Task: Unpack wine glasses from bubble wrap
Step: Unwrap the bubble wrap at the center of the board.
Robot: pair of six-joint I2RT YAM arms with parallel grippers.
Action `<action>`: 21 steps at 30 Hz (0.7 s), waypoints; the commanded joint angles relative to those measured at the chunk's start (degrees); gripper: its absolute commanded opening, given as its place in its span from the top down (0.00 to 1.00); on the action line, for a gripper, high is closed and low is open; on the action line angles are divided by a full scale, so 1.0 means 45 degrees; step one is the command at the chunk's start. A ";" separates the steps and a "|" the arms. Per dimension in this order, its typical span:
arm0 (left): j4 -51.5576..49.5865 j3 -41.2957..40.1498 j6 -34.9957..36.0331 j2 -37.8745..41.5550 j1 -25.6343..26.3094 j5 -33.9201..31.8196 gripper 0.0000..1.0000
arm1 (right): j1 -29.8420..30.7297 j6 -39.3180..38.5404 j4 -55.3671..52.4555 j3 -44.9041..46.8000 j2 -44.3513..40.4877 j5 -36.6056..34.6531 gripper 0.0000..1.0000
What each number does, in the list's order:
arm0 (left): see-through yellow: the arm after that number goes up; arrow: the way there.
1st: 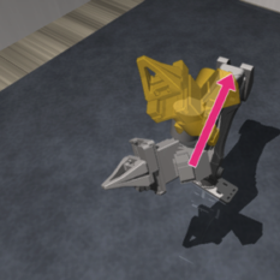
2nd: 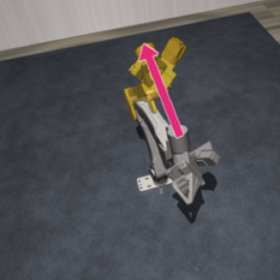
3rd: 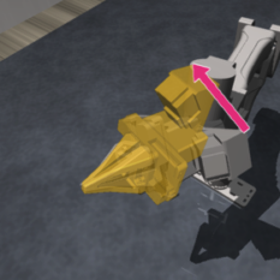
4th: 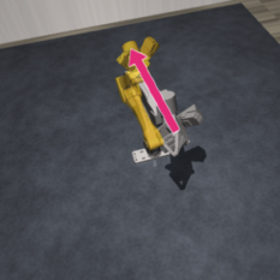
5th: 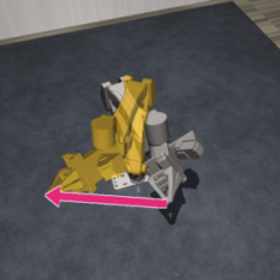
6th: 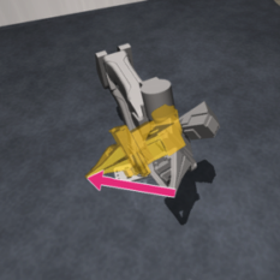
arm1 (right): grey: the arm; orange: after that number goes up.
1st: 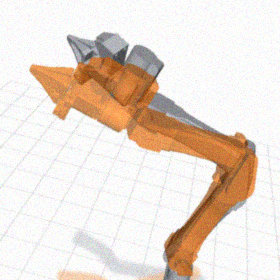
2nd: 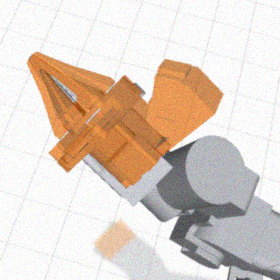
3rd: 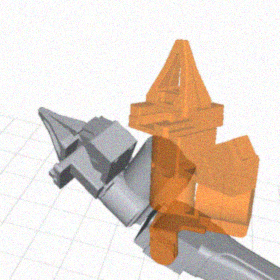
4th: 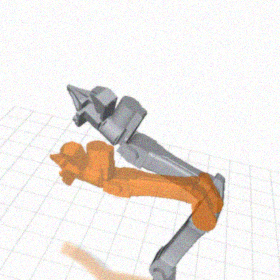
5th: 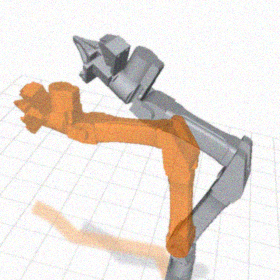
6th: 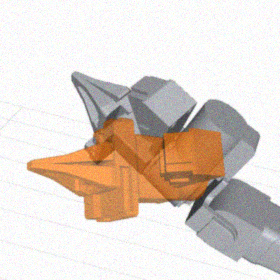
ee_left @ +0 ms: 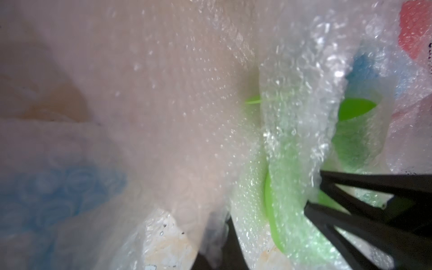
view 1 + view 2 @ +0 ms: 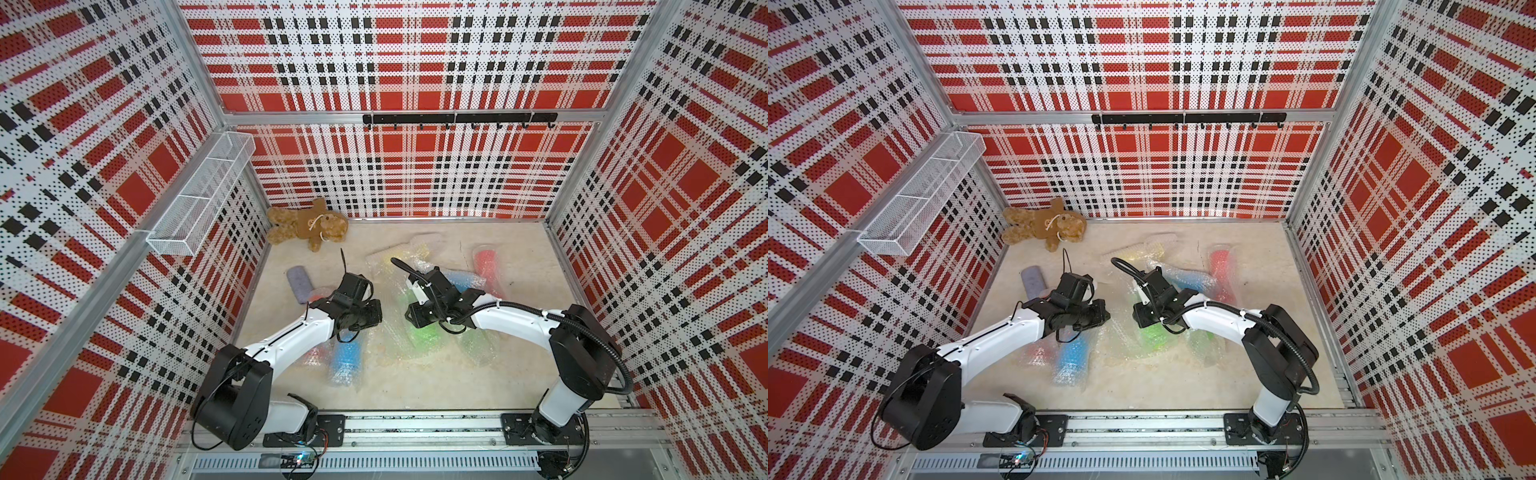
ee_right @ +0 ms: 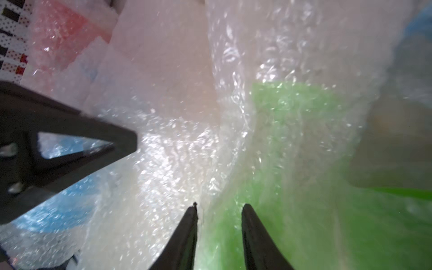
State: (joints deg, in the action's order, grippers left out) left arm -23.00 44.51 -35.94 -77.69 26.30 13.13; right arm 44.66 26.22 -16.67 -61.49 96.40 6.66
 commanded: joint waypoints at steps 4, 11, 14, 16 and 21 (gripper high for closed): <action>-0.1230 0.0343 0.0944 0.0499 -0.0161 -0.0595 1.00 | -0.0899 0.0383 -0.0107 0.1040 -0.0670 -0.0356 0.65; -0.1962 0.0301 0.0937 0.1236 -0.0399 -0.1064 1.00 | -0.1581 0.0965 0.0376 0.2064 -0.1551 -0.0362 0.63; -0.2383 0.0430 0.0859 0.1560 -0.0397 -0.1540 1.00 | -0.1758 0.1059 0.0306 0.2361 -0.2008 -0.0492 0.60; -0.2608 0.0431 0.0792 0.1760 -0.0399 -0.1818 1.00 | -0.1912 0.1122 0.0171 0.2523 -0.2223 -0.0624 0.58; -0.3051 0.0401 0.0663 0.2057 -0.0417 -0.2436 1.00 | -0.2171 0.1127 -0.0310 0.2717 -0.3035 -0.1329 0.55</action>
State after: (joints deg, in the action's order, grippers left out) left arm -34.24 44.77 -32.95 -69.63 25.04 5.52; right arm 35.68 30.70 -15.66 -49.58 85.65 4.27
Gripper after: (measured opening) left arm 0.052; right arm 0.444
